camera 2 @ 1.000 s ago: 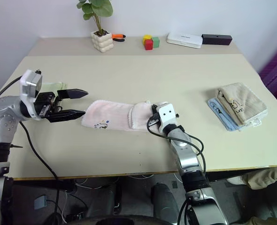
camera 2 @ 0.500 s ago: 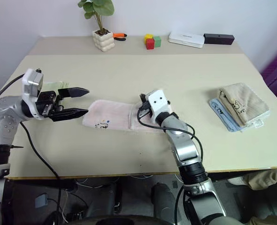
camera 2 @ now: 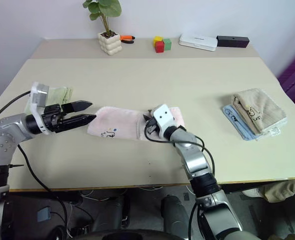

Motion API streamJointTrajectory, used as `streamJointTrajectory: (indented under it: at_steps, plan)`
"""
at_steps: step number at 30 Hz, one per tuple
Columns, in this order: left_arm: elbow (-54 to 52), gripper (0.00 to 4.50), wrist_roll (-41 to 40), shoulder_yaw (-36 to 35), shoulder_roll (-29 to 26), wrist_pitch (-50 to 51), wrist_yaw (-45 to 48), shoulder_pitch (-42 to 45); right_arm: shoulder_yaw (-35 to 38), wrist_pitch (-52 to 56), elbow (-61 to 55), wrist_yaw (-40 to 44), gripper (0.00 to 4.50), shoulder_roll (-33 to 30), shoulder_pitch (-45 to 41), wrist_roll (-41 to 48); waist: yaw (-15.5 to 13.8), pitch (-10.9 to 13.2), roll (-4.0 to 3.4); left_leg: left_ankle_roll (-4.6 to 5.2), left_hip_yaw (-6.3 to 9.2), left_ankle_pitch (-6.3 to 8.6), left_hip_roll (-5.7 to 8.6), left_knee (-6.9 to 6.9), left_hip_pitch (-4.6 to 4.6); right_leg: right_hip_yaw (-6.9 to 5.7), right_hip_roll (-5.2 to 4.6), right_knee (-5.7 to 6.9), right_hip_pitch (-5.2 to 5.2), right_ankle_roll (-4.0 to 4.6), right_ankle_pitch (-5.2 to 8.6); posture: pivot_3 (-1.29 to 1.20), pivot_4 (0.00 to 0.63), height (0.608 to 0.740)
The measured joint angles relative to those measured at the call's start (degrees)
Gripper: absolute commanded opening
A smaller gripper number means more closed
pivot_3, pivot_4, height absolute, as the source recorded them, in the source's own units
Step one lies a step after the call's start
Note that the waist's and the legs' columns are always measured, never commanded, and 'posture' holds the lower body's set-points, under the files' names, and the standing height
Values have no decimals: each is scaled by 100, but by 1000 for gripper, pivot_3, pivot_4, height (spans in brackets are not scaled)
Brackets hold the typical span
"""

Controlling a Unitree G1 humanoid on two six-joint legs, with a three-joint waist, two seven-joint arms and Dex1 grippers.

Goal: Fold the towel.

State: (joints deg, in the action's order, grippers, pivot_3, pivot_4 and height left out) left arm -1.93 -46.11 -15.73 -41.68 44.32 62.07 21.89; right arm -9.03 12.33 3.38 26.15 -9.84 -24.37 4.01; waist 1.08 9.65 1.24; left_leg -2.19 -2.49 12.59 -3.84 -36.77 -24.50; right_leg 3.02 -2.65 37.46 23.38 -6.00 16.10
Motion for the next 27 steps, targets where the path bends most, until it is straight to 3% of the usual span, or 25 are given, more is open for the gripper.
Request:
streamJointTrajectory:
  at_steps: [3, 4, 10, 14, 17, 20, 27]
  plan:
    - [-486, 4500, -435, -302, 346, 490, -776, -318, 547, 361, -515, 224, 4195, -133, -400, 726, 1, 3, -4, 0, 0, 0, 0, 2, -1, 0, -3, 0, -1, -12, -7, 0, 150, 740]
    - [-626, 4500, -659, -444, 533, 709, -1163, -459, 710, 493, -717, 394, 4424, -344, -529, 949, -9, 3, -4, 0, 2, 0, 0, 2, 0, 0, -4, 0, -2, -13, -7, 0, 150, 740]
    - [-1608, 4500, -3043, -1318, 1261, 1697, -3805, -1560, 1213, 1618, -1808, 2042, 4424, -2456, -202, 2089, -23, 2, 8, 1, 10, 2, 0, 7, 4, -5, -14, -8, -11, -6, -4, 0, 150, 740]
    - [-1936, 4500, -4106, -1346, 1394, 1692, -5090, -2312, 1595, 1866, -2024, 2725, 4424, -3250, 168, 2503, -8, 2, 7, 1, 7, 2, 1, 9, 14, -1, -10, -10, -14, 11, 5, 0, 150, 740]
    - [-2116, 4500, -4997, -1192, 1574, 1288, -6097, -2717, 1679, 1958, -2089, 2869, 4424, -3490, 246, 2603, -18, 1, 8, 1, 7, 2, 0, 7, 14, 1, -13, -20, -16, 19, 9, 0, 150, 740]
    - [-2304, 4500, -5897, -992, 1909, 647, -6995, -3124, 1613, 1980, -2066, 2676, 4424, -3306, 240, 2594, -25, 1, 7, 0, -6, 3, 3, 7, 13, 8, -23, -27, -15, 20, 8, 0, 150, 740]
    - [-1867, 4500, -6356, -831, 1919, -193, -8003, -3087, 1451, 1926, -2068, 2444, 4424, -3164, 205, 2518, -54, 1, 7, -1, -15, 3, 14, -4, 5, 9, -32, -50, -19, 28, 5, 0, 150, 740]
